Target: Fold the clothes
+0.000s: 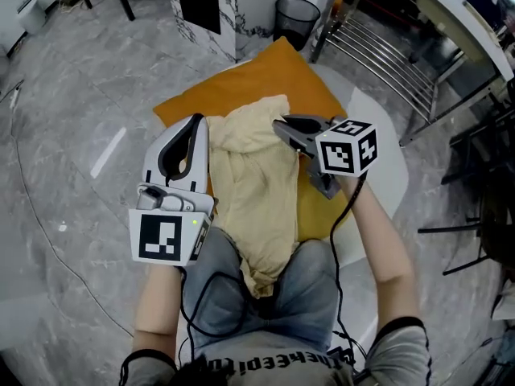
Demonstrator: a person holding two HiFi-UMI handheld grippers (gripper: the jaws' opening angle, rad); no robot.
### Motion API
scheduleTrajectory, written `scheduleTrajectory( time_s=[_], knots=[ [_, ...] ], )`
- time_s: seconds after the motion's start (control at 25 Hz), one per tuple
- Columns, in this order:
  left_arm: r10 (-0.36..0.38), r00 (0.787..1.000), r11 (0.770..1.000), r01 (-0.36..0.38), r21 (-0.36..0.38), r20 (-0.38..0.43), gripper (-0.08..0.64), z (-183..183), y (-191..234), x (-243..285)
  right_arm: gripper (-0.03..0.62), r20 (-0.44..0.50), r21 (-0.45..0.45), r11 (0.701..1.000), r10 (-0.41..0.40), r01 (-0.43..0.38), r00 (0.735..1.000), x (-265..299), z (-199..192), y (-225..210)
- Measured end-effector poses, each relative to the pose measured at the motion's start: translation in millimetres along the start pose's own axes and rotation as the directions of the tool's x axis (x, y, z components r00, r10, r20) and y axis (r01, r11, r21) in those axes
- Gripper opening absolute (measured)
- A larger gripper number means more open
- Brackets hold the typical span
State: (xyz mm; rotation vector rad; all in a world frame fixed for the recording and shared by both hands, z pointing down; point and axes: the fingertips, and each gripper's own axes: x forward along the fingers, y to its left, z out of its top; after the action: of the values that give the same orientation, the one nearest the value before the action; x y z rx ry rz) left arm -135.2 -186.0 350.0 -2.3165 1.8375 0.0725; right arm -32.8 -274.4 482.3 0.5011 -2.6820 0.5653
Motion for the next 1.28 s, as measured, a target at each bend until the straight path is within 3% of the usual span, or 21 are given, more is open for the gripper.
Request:
scheduleTrajectory(
  time_s=[0.44, 0.64, 0.92, 1.28],
  knots=[
    [-0.006, 1.0, 1.0, 0.006, 0.011, 0.027, 0.003, 11.4, -33.9, -60.8, 0.014, 0.057, 0.025, 0.999, 0.025, -0.027, 0.998, -42.8, -45.7, 45.4],
    [-0.031, 1.0, 0.999, 0.031, 0.007, 0.005, 0.003, -8.5, -40.7, -88.5, 0.014, 0.061, 0.005, 0.999, 0.043, -0.044, 0.997, -46.0, -73.4, 67.4],
    [-0.055, 0.998, 0.998, 0.055, -0.004, -0.041, 0.003, -23.7, -24.7, -89.2, 0.014, 0.043, -0.005, 0.997, 0.071, -0.071, 0.997, -43.2, -85.2, 82.8],
    [-0.115, 0.993, 0.993, 0.115, 0.002, -0.025, 0.003, -54.3, -23.7, -105.9, 0.014, 0.054, -0.016, 0.994, 0.105, -0.104, 0.993, -36.8, -115.2, 113.8]
  ],
)
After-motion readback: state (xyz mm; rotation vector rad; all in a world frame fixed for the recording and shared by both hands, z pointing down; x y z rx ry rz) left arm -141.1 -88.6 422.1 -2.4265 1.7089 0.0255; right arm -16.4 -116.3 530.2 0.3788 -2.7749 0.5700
